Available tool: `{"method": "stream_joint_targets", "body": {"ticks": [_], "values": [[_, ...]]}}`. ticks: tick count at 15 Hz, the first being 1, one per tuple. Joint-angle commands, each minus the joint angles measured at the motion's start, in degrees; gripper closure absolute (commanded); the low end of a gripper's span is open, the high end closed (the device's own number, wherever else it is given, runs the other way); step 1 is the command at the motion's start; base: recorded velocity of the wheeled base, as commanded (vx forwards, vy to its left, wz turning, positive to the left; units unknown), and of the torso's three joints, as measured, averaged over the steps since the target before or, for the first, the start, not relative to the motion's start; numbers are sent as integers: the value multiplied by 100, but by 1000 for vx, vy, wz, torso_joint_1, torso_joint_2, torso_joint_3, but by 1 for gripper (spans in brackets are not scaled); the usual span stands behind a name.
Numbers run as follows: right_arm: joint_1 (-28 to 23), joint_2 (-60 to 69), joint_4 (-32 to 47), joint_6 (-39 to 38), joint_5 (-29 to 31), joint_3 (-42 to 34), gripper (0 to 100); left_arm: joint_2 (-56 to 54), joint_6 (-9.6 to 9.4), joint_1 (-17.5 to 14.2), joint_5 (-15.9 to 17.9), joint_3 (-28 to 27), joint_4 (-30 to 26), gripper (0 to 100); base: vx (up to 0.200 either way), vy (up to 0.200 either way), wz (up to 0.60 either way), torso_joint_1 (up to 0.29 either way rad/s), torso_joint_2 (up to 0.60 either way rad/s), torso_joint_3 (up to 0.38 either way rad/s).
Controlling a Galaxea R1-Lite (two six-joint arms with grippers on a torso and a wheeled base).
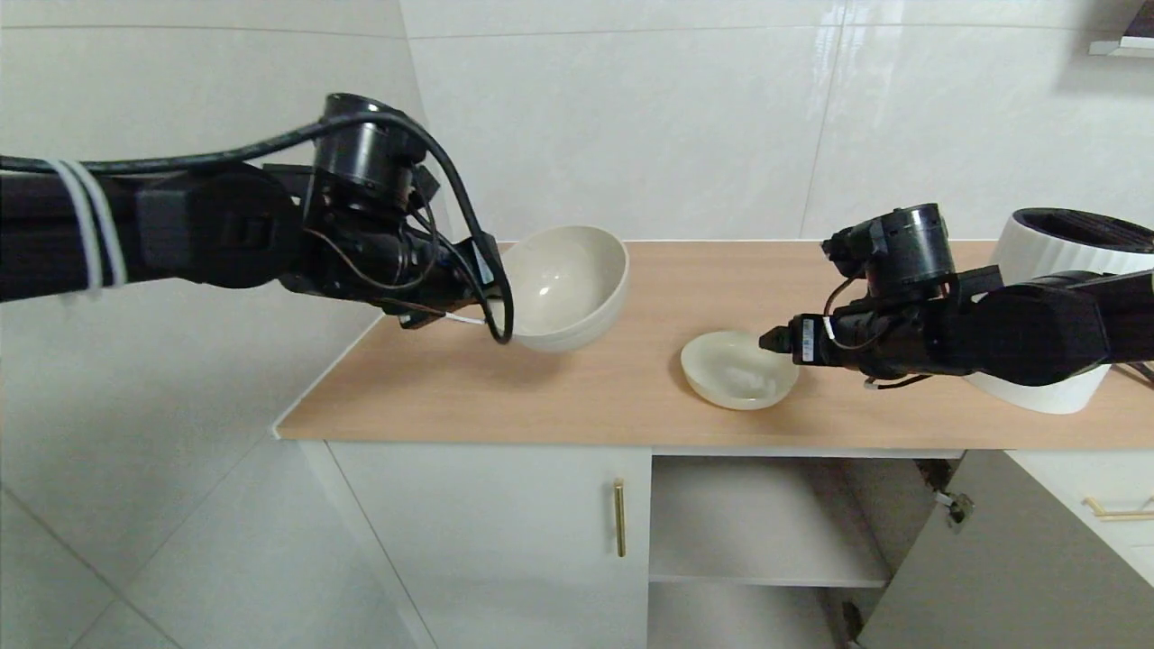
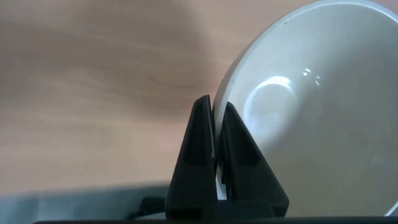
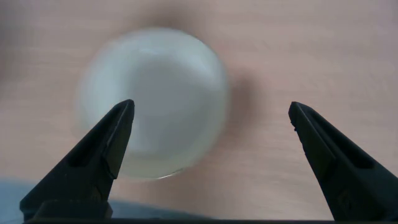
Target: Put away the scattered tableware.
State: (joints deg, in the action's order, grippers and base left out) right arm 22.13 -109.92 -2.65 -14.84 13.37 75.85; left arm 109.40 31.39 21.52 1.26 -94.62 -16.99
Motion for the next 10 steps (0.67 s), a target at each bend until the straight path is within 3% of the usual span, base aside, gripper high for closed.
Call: {"method": "stream_joint_targets", "body": {"ticks": [1,10], "values": [[-15,-425,54,-2,69,176,0,-920,-1,54,6,322,21,100,0,0,0,0,0,0],[-77,-864,-149,-134,122,387,0,-929,-1,125,-3,357,21,100,0,0,0,0,0,0]]}}
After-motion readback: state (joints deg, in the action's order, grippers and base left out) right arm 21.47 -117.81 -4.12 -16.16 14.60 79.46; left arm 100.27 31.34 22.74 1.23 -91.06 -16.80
